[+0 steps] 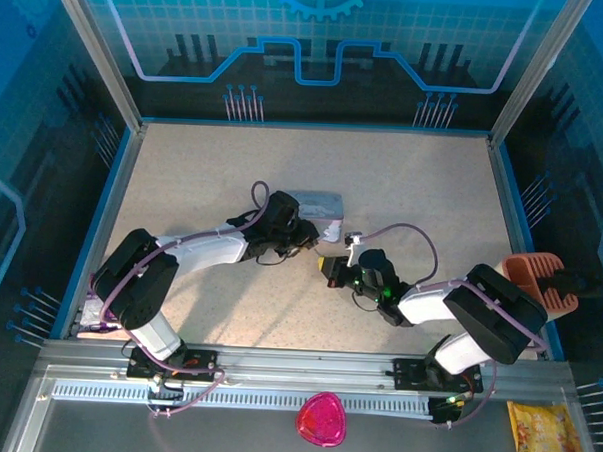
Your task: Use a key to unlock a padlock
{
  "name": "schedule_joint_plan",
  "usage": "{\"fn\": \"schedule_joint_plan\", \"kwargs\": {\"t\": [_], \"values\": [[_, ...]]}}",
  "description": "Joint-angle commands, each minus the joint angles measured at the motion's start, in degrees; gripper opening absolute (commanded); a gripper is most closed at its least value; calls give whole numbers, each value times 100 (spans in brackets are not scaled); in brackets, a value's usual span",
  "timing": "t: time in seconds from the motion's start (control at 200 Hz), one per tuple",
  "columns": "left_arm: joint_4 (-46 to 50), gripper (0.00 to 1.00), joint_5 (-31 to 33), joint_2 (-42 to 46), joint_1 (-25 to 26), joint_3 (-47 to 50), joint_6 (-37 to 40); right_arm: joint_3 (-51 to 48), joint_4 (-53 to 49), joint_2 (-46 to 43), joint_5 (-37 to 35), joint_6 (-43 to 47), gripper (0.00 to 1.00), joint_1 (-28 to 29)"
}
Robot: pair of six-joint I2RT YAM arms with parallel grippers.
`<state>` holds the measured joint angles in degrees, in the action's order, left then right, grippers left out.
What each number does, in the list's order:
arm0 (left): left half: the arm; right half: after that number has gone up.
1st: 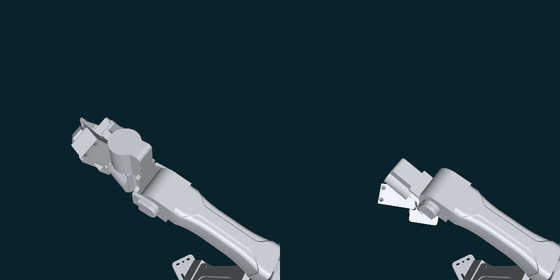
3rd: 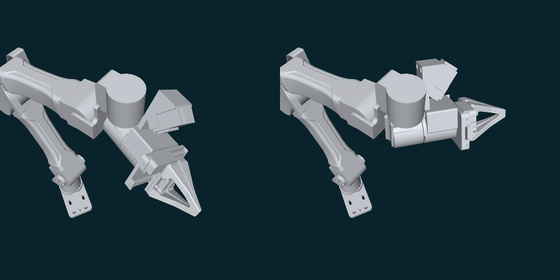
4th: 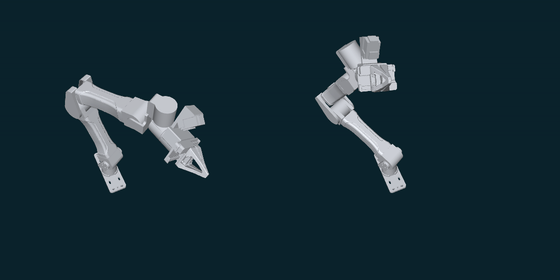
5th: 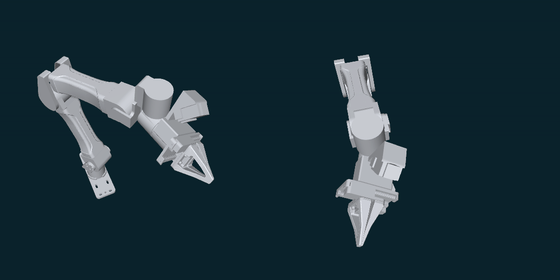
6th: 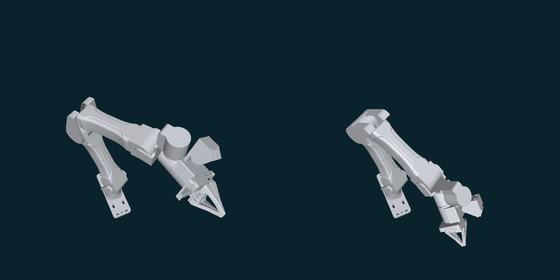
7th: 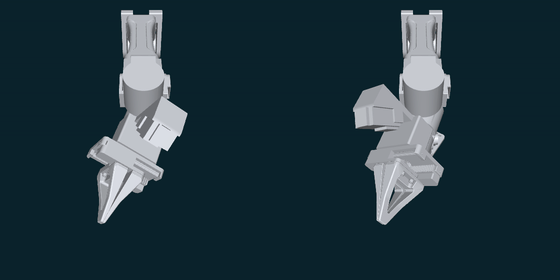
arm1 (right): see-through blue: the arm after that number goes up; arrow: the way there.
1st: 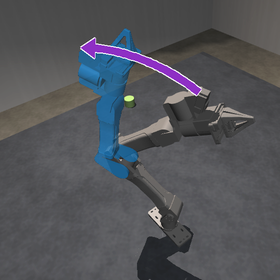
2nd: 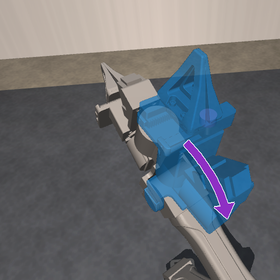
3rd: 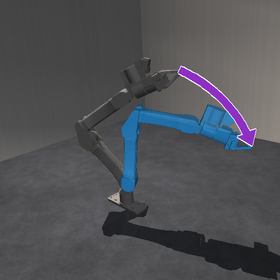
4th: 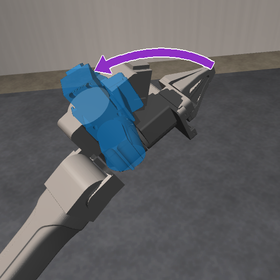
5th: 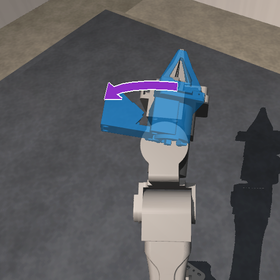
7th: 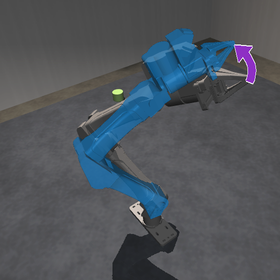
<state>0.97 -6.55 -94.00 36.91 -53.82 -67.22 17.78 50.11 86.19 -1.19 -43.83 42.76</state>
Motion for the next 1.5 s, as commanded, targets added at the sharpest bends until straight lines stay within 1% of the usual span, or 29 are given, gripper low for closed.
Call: {"fn": "schedule_joint_plan", "kwargs": {"t": [0.0, 0.195, 0.33, 0.53, 1.041, 1.241, 1.496], "values": [[-258, 13, -298, 279, -17, 96, -175, -93, 405, 55, -199, 130, 0, 70], [-287, 12, -327, 301, -23, 109, -238, -168, 598, 64, -268, 145, 0, 96], [-593, 12, -451, 259, -19, 184, -387, -187, 680, 82, -315, 158, 0, 108], [-590, 12, -426, 276, -17, 214, -399, -244, 910, 92, -354, 215, 0, 166], [-660, 12, -479, 277, -28, 223, -410, -359, 939, -1, -705, 301, 0, 250], [-659, 12, -472, 276, -26, 241, -437, -329, 1104, 73, -696, 276, 0, 257], [-704, 12, -480, 302, -25, 282, -426, -272, 1076, 98, -700, 257, 0, 272]]}}
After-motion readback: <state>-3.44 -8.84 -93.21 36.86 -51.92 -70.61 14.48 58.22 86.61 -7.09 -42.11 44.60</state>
